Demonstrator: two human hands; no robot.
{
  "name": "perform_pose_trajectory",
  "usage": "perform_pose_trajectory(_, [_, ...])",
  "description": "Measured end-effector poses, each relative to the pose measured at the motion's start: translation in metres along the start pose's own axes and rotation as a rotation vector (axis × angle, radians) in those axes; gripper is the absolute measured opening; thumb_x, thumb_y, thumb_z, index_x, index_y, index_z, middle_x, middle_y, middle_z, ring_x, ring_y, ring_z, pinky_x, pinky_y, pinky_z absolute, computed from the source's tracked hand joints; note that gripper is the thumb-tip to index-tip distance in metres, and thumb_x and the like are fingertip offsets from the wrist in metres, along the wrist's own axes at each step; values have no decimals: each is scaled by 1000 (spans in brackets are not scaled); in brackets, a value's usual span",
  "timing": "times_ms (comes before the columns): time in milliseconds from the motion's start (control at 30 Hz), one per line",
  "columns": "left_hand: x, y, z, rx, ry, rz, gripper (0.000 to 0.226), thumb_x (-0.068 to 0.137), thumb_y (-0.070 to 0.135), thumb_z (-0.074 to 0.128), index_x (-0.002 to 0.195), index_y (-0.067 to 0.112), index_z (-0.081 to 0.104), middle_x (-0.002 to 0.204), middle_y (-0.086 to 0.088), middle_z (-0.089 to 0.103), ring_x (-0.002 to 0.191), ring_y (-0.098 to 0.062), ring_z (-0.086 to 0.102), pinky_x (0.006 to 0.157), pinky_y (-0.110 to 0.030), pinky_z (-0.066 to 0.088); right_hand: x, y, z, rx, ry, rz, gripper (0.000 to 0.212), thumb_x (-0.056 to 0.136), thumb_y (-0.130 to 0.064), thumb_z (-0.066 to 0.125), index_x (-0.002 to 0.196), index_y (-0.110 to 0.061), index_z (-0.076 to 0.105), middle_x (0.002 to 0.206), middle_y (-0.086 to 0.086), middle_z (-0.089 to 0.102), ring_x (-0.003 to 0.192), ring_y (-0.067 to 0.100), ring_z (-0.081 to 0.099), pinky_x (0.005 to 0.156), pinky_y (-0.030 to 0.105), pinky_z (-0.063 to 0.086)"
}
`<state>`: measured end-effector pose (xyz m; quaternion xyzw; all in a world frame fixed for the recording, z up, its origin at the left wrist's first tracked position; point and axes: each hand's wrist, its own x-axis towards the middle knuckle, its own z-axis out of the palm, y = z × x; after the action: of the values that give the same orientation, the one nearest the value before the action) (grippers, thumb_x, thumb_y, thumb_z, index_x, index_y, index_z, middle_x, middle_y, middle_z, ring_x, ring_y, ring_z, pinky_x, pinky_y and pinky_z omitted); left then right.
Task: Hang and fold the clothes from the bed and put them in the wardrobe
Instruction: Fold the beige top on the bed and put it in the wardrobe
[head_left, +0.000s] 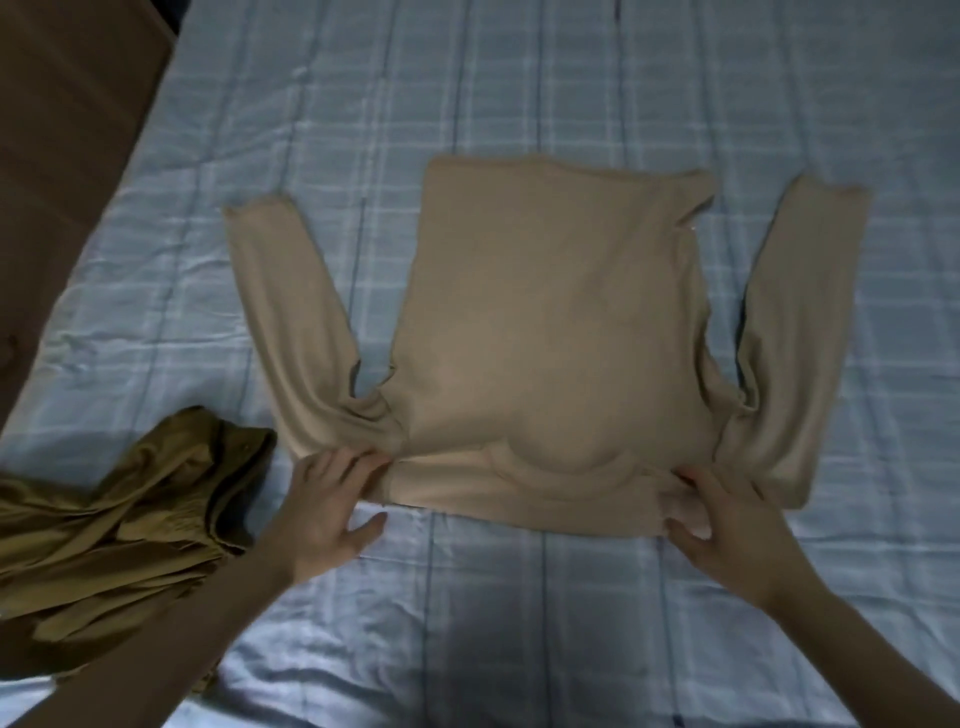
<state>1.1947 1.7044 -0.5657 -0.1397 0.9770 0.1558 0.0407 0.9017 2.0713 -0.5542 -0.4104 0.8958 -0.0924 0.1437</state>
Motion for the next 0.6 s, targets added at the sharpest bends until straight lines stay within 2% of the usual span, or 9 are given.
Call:
perform_pose_trajectory(67, [9,13,6,-146,-48,-66,62,80,51,58,136,27,46,119,9,51,107,-9,45,87,-31,31,2,-13,8,89,-13,1,35,75,-31,72,106,-19,60,89,-4,65,82,23,62,73,33,40])
perform_pose_trajectory(100, [14,18,7,-204,-59,-90,56,80,48,60,132,30,48,115,13,52,102,-6,46,87,-32,32,2,-16,10,127,-2,-5,26,77,-28,71,99,-21,61,84,-7,63,78,22,62,69,33,41])
perform_pose_trajectory(167, [22,23,8,-266,-53,-44,31,80,31,64,110,32,55,95,19,53,84,-3,48,76,-31,36,1,-15,12,162,26,-55,12,78,-28,63,86,-22,57,76,-8,57,70,21,58,61,33,42])
perform_pose_trajectory(233, [21,23,12,-237,-111,107,27,74,9,68,92,26,56,81,12,53,72,-8,47,62,-29,39,-7,-6,14,180,-9,-96,17,74,-23,67,84,-22,54,78,-8,52,70,19,54,55,35,46])
perform_pose_trajectory(333, [4,16,21,-96,-167,248,42,58,-3,70,93,20,64,82,1,57,68,-17,53,57,-24,39,-32,8,19,117,-138,-139,31,69,-27,73,84,-31,46,82,-11,46,68,15,54,48,28,45])
perform_pose_trajectory(400, [-7,17,23,-43,-188,238,38,59,9,73,94,21,63,83,2,56,68,-16,54,58,-23,37,-47,16,23,108,-190,-136,36,67,-29,77,83,-31,46,82,-12,46,66,13,56,47,24,43])
perform_pose_trajectory(500, [-15,25,24,-42,-161,213,18,75,39,67,84,25,58,78,7,50,67,-13,48,60,-24,33,-53,23,23,129,-198,-158,13,80,-38,62,87,-28,56,86,-11,51,71,12,58,55,23,45])
perform_pose_trajectory(533, [-15,27,25,-57,-146,188,22,81,46,63,79,26,56,76,9,48,68,-12,48,60,-24,35,-53,24,23,138,-205,-164,15,85,-42,56,87,-28,59,87,-12,53,74,10,59,58,24,45])
perform_pose_trajectory(600, [-10,30,26,-162,-143,75,36,93,56,47,72,26,51,72,13,46,67,-9,48,60,-28,40,-49,25,20,224,-213,-92,35,93,-55,42,83,-28,61,81,-15,55,75,2,58,62,25,47])
